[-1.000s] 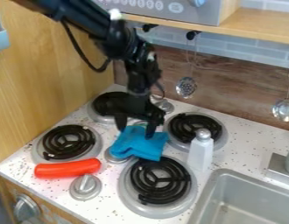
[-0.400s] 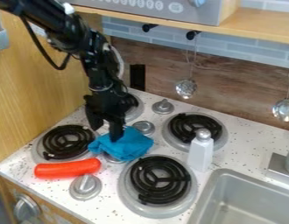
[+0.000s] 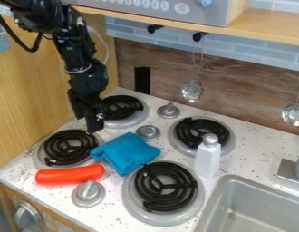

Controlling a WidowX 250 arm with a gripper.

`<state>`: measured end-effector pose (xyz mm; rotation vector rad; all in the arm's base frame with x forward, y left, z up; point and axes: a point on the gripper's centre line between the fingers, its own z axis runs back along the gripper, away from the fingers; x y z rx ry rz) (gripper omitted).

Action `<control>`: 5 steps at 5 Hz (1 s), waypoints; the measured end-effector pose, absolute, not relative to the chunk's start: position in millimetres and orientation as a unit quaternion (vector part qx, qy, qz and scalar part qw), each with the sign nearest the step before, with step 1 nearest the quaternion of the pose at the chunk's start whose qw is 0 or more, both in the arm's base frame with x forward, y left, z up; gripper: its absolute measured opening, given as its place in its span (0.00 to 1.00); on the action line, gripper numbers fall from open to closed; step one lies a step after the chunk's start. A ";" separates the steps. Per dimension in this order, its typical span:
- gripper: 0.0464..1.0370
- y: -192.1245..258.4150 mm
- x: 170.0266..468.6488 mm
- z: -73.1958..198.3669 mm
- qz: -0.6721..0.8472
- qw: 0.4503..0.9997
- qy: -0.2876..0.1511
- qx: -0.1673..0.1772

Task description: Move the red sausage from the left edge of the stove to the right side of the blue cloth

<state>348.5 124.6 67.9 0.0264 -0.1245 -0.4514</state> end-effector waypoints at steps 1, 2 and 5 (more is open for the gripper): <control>0.96 127.4 335.9 81.6 -0.256 0.965 -0.046 0.013; 0.96 139.6 326.1 80.2 -0.294 0.955 -0.010 0.047; 0.96 142.2 283.8 45.9 -0.421 0.902 0.044 0.087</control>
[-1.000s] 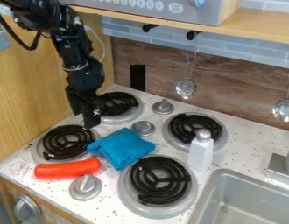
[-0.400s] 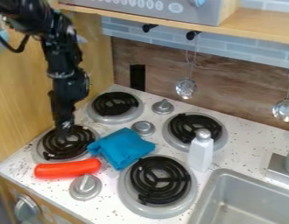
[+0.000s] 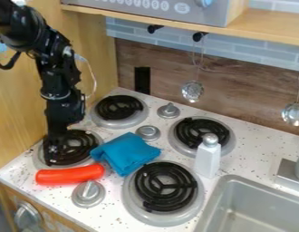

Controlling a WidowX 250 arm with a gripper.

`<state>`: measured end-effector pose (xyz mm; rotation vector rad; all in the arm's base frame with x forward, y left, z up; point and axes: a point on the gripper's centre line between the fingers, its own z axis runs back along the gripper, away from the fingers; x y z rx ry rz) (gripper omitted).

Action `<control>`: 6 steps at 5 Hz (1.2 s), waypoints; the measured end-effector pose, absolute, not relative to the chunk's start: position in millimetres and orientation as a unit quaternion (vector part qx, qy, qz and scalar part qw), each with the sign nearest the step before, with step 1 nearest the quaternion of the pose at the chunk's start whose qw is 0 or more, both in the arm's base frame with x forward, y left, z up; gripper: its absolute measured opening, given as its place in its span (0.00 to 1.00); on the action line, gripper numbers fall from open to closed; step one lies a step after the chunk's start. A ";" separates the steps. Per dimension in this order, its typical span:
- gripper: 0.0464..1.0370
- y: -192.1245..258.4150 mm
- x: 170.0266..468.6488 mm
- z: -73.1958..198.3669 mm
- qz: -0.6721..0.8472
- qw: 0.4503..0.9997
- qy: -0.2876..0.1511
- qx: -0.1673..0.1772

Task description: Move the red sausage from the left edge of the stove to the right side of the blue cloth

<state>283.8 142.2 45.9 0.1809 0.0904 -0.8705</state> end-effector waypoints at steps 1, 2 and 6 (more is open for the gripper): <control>0.96 139.2 279.9 40.8 -0.427 0.899 0.043 0.082; 0.96 139.4 280.3 37.7 -0.427 0.899 0.041 0.087; 0.91 129.3 281.8 -8.8 -0.438 0.894 0.066 0.064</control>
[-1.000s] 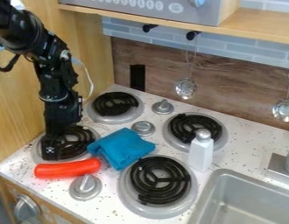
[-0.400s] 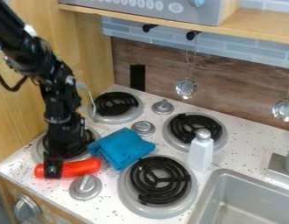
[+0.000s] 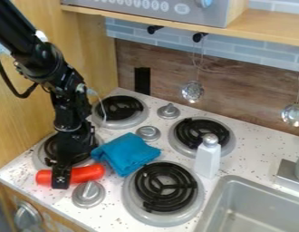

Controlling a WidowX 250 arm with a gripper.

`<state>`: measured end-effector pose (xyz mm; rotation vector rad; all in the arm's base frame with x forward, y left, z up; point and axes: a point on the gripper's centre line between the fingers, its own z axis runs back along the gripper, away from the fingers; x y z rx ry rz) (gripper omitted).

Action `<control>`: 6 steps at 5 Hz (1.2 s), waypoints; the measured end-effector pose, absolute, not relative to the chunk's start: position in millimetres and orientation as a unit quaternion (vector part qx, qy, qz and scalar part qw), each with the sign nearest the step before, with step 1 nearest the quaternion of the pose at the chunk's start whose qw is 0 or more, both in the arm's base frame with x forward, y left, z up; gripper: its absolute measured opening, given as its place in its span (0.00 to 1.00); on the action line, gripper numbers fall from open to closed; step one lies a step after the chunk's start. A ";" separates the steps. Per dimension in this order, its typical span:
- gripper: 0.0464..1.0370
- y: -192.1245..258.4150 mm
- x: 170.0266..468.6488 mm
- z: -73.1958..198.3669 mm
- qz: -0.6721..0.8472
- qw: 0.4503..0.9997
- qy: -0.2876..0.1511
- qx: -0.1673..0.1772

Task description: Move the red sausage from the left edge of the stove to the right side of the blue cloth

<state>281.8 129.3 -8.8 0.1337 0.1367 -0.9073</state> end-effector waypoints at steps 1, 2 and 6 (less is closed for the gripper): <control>0.67 128.1 291.0 -12.3 -0.430 0.900 0.047 0.059; 0.52 128.7 290.9 -13.2 -0.430 0.900 0.039 0.054; 0.50 122.2 272.8 29.5 -0.314 0.943 0.048 0.095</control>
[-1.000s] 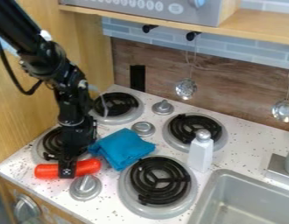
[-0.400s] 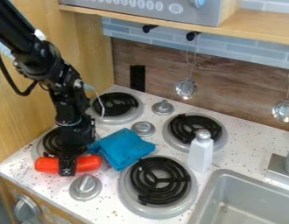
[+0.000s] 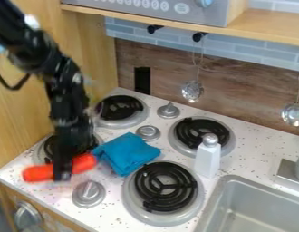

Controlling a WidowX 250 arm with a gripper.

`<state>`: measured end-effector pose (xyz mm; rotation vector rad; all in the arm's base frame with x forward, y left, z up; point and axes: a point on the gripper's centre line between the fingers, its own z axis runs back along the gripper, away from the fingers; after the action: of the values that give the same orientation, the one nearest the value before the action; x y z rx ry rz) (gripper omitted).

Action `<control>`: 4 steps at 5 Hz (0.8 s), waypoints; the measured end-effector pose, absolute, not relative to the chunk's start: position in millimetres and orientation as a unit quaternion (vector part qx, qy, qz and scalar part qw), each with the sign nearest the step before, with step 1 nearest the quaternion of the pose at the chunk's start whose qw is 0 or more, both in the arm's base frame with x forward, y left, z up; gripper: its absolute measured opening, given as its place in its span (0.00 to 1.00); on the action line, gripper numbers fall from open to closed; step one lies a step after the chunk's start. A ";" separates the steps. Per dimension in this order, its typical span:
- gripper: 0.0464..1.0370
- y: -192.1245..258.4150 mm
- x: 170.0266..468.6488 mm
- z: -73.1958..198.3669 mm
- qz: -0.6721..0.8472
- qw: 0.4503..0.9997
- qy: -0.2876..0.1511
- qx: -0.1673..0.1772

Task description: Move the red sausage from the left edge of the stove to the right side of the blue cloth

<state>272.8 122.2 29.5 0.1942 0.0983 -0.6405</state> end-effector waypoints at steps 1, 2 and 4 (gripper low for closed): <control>0.50 106.5 274.6 56.4 -0.219 0.973 0.021 0.071; 0.50 95.7 281.8 79.3 -0.116 0.992 -0.020 0.049; 0.50 71.7 329.9 86.3 0.081 0.995 -0.054 0.011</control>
<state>329.9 71.7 86.3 0.0220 -0.1087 0.1627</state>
